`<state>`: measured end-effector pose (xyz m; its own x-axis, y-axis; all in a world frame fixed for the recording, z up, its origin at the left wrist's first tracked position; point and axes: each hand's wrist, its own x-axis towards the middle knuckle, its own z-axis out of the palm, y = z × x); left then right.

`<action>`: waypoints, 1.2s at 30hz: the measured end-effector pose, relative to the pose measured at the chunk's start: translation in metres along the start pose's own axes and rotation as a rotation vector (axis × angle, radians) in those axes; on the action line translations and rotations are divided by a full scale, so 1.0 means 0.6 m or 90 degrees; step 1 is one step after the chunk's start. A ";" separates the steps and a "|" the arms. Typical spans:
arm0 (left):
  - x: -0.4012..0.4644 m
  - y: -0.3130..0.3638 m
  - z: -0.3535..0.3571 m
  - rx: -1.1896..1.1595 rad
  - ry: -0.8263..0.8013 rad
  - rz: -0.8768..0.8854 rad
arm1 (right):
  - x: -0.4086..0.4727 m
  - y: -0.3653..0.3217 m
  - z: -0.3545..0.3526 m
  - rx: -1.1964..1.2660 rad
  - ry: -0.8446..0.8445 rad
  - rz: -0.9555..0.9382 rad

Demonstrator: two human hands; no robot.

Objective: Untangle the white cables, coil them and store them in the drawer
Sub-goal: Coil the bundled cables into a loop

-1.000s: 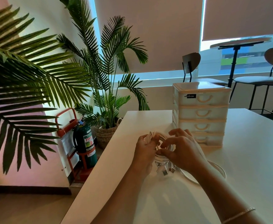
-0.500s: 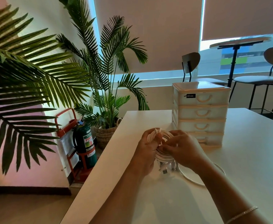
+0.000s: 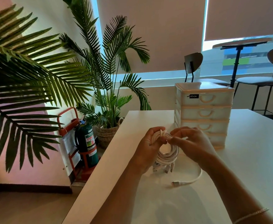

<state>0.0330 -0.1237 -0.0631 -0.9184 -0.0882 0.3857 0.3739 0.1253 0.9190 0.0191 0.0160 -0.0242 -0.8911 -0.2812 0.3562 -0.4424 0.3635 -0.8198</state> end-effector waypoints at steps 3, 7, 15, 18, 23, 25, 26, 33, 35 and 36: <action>-0.001 0.001 0.003 0.000 -0.013 0.005 | -0.001 0.003 -0.003 0.009 -0.028 -0.029; -0.005 0.003 0.010 -0.010 -0.045 -0.011 | -0.001 0.008 -0.009 0.077 -0.086 -0.050; -0.004 0.000 0.008 -0.024 -0.112 -0.061 | 0.008 0.023 -0.012 0.281 -0.160 -0.026; -0.006 0.003 0.013 -0.046 -0.108 -0.031 | 0.008 0.021 -0.008 0.298 -0.140 0.006; -0.001 -0.004 0.008 0.014 -0.011 0.022 | 0.010 0.013 -0.005 0.145 0.030 0.027; 0.005 -0.008 0.001 0.065 0.053 0.017 | 0.008 0.006 -0.009 0.116 0.031 0.040; 0.008 -0.009 -0.001 0.095 0.077 0.018 | 0.006 0.002 -0.009 0.132 0.009 0.050; 0.014 -0.010 -0.028 0.141 0.232 0.045 | -0.005 -0.012 -0.040 0.326 -0.234 0.057; 0.015 -0.011 -0.032 0.141 0.240 0.041 | -0.004 -0.007 -0.050 0.312 -0.269 0.079; 0.015 -0.012 -0.034 0.148 0.242 0.043 | -0.003 -0.004 -0.054 0.304 -0.281 0.093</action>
<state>0.0247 -0.1453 -0.0649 -0.7643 -0.4233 0.4865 0.3525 0.3575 0.8649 0.0186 0.0445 -0.0082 -0.7686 -0.6329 0.0929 -0.1368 0.0208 -0.9904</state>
